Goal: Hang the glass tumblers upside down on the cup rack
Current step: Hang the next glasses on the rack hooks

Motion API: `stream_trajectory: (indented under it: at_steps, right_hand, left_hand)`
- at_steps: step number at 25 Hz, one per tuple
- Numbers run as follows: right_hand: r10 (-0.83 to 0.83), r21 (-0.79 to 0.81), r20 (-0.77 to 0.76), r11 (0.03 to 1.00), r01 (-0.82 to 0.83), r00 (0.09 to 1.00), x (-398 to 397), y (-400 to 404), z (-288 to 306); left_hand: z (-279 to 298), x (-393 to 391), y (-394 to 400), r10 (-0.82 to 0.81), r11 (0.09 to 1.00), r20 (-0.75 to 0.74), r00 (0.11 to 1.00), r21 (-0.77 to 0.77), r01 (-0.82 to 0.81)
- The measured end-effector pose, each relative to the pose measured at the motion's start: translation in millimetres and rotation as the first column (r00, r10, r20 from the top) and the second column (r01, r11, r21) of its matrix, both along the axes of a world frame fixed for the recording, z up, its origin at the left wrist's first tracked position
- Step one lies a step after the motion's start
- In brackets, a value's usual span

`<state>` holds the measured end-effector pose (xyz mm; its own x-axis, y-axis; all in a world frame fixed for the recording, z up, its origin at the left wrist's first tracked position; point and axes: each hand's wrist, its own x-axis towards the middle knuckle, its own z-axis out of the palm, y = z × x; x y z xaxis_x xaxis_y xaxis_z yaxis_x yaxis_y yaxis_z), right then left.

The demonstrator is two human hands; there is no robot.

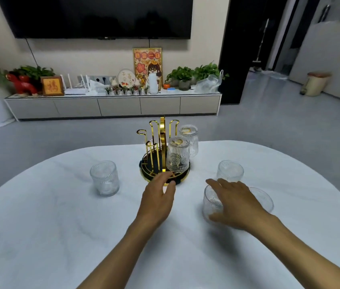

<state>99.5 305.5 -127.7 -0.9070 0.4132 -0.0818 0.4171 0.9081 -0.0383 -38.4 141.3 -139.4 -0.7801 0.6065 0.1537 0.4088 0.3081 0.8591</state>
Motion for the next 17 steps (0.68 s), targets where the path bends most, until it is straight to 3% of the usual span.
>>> stream_trajectory:
  at_steps: [2,5,7,8,10,12,13,15,17]
  right_hand:
    - [-0.055,0.029,-0.013,0.998,0.055,0.998,-5.8,2.8,-0.4]
    - [-0.124,-0.123,-0.051,0.986,0.117,0.991,-7.6,1.9,2.9]
    - [-0.158,-0.276,-0.153,0.955,0.111,0.975,-4.9,-7.2,3.5]
    - [-0.187,-0.406,-0.236,0.911,0.078,0.954,-4.6,-14.0,4.4]
    - [-0.284,-0.674,-0.397,0.735,-0.067,0.873,-9.2,-30.2,7.4]
    - [-0.371,-0.802,-0.485,0.550,-0.233,0.792,-18.5,-47.1,10.2]
    - [-0.394,-0.822,-0.509,0.486,-0.296,0.766,-24.1,-55.3,11.4]
    - [-0.404,-0.840,-0.516,0.410,-0.354,0.756,-34.7,-67.8,13.5]
    - [-0.374,-0.867,-0.484,0.325,-0.377,0.791,-42.4,-71.5,21.1]
  left_hand:
    - [-5.4,12.1,-5.5,-0.029,0.999,0.090,0.995,-0.038,0.033]
    - [-4.6,15.9,-14.5,-0.053,0.992,0.139,0.989,-0.110,0.069]
    - [-1.3,13.6,-21.2,-0.009,0.994,0.259,0.966,-0.104,0.037]
    - [0.6,12.9,-25.2,0.031,0.999,0.388,0.921,-0.048,-0.014]
    - [2.2,13.4,-31.9,0.030,0.989,0.690,0.724,0.082,-0.119]
    - [2.2,15.8,-36.3,-0.101,0.956,0.833,0.544,0.233,-0.180]
    - [3.2,15.6,-38.1,-0.160,0.920,0.853,0.497,0.311,-0.238]
    - [9.1,9.4,-43.4,-0.203,0.845,0.837,0.509,0.412,-0.340]
    - [19.1,-1.4,-49.4,-0.147,0.809,0.767,0.625,0.457,-0.370]
